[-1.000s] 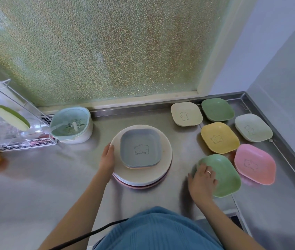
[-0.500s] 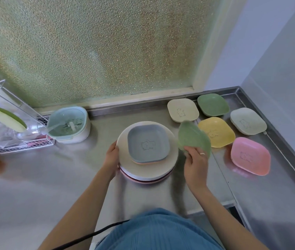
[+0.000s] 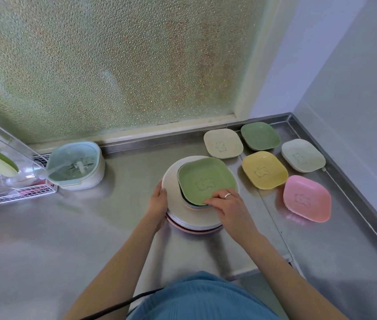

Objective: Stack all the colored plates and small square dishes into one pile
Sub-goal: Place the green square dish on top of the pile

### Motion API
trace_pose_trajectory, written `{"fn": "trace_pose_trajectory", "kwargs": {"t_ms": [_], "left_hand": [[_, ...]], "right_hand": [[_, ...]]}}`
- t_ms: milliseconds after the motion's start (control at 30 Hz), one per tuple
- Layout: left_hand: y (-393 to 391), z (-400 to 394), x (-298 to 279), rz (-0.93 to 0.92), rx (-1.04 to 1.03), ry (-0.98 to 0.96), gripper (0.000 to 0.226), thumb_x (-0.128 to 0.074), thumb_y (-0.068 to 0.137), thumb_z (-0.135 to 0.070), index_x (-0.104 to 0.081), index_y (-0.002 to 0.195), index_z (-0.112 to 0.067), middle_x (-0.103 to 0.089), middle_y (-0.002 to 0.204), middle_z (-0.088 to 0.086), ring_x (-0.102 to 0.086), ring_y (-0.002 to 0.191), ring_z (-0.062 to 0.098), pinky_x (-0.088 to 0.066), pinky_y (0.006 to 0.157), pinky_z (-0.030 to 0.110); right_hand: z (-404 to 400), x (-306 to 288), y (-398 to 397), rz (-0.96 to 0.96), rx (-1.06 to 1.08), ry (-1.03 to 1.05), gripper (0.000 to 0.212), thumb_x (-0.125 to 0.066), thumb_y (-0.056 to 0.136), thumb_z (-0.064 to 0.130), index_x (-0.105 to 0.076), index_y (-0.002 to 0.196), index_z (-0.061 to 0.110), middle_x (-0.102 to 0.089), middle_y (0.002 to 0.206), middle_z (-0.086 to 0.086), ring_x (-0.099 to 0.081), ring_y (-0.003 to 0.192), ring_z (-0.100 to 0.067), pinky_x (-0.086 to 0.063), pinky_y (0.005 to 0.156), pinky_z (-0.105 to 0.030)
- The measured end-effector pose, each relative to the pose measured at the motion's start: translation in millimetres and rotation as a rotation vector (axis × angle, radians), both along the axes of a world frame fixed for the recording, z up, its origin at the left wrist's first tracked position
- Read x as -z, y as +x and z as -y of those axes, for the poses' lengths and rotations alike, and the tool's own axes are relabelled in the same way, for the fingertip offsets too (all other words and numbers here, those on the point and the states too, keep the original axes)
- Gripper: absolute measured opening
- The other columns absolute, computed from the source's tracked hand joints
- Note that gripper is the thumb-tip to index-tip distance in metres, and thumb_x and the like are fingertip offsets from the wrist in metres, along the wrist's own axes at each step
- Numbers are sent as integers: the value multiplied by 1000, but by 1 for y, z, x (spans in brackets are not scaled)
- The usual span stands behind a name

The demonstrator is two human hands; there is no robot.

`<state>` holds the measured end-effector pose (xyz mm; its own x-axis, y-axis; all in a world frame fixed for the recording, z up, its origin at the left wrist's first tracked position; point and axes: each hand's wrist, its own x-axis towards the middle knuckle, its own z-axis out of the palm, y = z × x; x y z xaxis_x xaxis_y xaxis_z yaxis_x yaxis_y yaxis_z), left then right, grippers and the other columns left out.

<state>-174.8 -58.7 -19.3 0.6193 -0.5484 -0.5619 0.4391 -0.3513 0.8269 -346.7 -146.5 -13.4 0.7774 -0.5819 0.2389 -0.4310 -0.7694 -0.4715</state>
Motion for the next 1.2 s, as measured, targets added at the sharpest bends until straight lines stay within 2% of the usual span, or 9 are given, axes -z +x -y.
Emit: {"fn": "trace_pose_trajectory", "kwargs": {"t_ms": [167,267,333,467,567,767,900,1033,1200], "left_hand": [[0,1,6,34,-8,27,41,-27,100,-19,-46,134,-32,-55,119,1,-51,101,22,-45,96,42],[3,3,12,116,2,80,41,-30,99,-24,-44,136,-30,-54,131,1,-51,109,22,-42,100,40],[7,5,14,286,85,171,45,-34,99,-30,-35,144,-28,-42,146,7,-42,128,26,-32,112,40],[12,19,1,462,164,198,50,-36,98,-37,-27,147,-30,-28,154,8,-22,143,25,-16,119,41],[19,33,-1,563,257,169,47,-36,99,-35,-33,145,-28,-30,154,4,-21,144,21,-14,120,42],[22,41,4,598,334,242,41,-36,97,-34,-48,136,-29,-38,150,3,-28,142,21,-20,117,49],[23,40,13,601,327,200,47,-33,87,-49,-58,124,-34,-57,132,-6,-48,125,18,-35,109,48],[16,41,7,577,198,137,32,-44,96,-28,-63,121,-26,-65,120,4,-54,120,24,-42,105,42],[12,39,9,621,170,132,32,-43,96,-28,-64,120,-28,-66,117,8,-53,123,28,-44,102,44]], "right_hand": [[1,5,5,-44,-75,239,28,-54,89,4,-70,110,12,-64,98,-8,-53,98,-25,-41,87,-27],[1,1,5,-35,-80,236,26,-52,92,23,-71,106,15,-65,97,-3,-55,95,-21,-46,86,-32],[8,-6,3,67,7,188,33,-45,92,33,-72,100,16,-67,95,0,-56,91,-18,-47,82,-30],[49,-11,-3,276,333,157,18,-51,91,14,-68,96,15,-67,93,-1,-57,88,-21,-45,78,-32],[86,2,-6,174,503,203,20,-50,91,10,-64,105,14,-64,99,-9,-57,88,-31,-44,73,-36],[112,29,-15,-285,631,241,35,-47,92,15,-47,127,15,-55,121,-14,-54,106,-35,-47,79,-44],[110,41,-18,-568,643,176,30,-34,95,11,-51,119,13,-58,119,-13,-45,115,-31,-37,87,-40],[108,50,-25,-589,656,116,35,-28,94,6,-54,116,16,-59,117,-11,-42,117,-30,-29,96,-40],[102,55,-31,-538,658,103,36,-33,94,9,-60,113,22,-60,114,-9,-42,114,-29,-26,93,-38]]}}
